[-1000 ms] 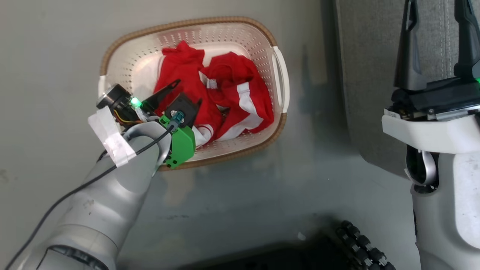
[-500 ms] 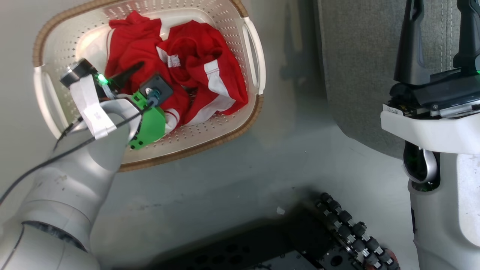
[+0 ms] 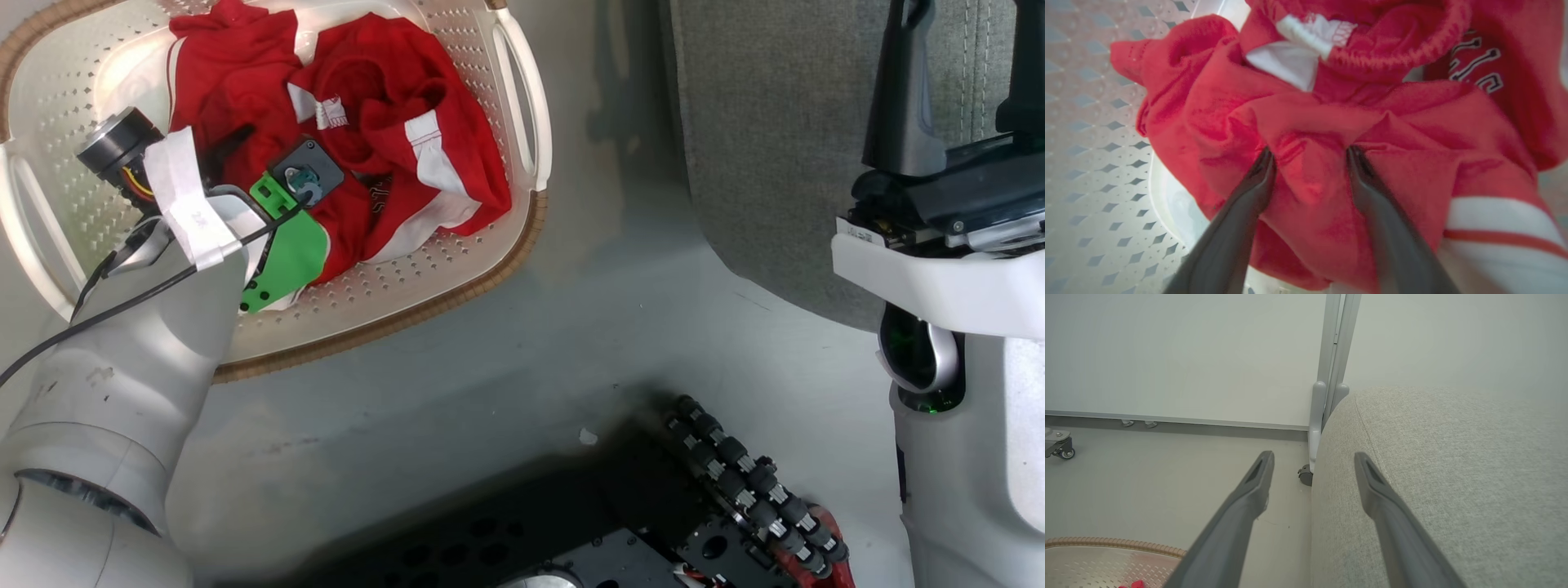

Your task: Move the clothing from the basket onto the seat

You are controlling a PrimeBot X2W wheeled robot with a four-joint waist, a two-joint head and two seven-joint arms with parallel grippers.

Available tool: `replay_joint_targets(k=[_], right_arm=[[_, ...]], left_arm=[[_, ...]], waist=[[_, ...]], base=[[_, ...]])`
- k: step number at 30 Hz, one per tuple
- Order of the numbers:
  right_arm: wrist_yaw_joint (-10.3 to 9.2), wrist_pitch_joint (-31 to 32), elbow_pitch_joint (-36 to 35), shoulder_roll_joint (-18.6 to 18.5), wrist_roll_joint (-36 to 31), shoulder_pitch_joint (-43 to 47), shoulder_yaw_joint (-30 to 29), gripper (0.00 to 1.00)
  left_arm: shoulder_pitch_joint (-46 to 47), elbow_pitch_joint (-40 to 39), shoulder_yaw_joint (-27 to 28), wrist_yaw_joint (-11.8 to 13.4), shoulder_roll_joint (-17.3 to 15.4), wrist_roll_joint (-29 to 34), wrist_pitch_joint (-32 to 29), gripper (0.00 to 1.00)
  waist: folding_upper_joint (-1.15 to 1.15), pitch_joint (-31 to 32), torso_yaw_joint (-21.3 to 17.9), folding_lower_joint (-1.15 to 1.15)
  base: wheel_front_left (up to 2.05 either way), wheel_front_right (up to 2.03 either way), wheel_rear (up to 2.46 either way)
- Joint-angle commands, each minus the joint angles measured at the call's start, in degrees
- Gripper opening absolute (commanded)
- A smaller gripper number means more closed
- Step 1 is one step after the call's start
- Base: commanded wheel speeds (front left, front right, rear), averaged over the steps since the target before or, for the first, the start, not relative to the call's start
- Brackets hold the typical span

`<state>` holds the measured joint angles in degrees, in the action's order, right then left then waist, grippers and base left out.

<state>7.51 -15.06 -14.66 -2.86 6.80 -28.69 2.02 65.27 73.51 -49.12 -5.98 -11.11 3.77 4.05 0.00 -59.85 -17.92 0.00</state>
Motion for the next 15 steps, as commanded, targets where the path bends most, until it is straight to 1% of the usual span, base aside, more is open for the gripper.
replay_joint_targets(k=[1,5,8,11,15], right_arm=[[-0.04,-0.2,-0.5,0.0,-0.3,-1.0,-0.3,1.00],[-0.04,-0.2,-1.0,0.0,-0.5,-1.3,-0.4,1.00],[-0.04,-0.2,-0.9,-0.1,-0.8,-1.4,-0.4,1.00],[-0.04,-0.2,-0.5,-0.1,-1.1,-1.5,-0.4,1.00],[-0.03,-0.2,0.0,-0.1,-1.8,-1.2,-1.0,1.00]], left_arm=[[1.1,0.2,-0.2,0.4,-0.6,0.0,-0.6,0.00],[1.4,0.2,-0.4,0.7,-0.7,-0.4,-1.7,0.00],[1.3,0.3,-0.3,1.4,-0.4,-0.9,-0.7,0.00],[0.5,0.2,-0.4,1.8,0.4,-1.5,0.9,0.00],[-1.0,0.0,0.5,2.1,2.5,-3.2,3.8,0.00]], waist=[[0.00,-0.2,0.0,0.00],[0.00,-0.4,0.2,0.00],[0.00,-0.1,0.6,0.00],[0.00,1.0,1.0,0.00],[0.00,4.0,2.4,0.00]], base=[[0.00,0.00,0.00],[0.00,0.00,0.00],[0.00,0.00,0.00],[0.00,0.00,0.00],[0.00,0.00,0.00]])
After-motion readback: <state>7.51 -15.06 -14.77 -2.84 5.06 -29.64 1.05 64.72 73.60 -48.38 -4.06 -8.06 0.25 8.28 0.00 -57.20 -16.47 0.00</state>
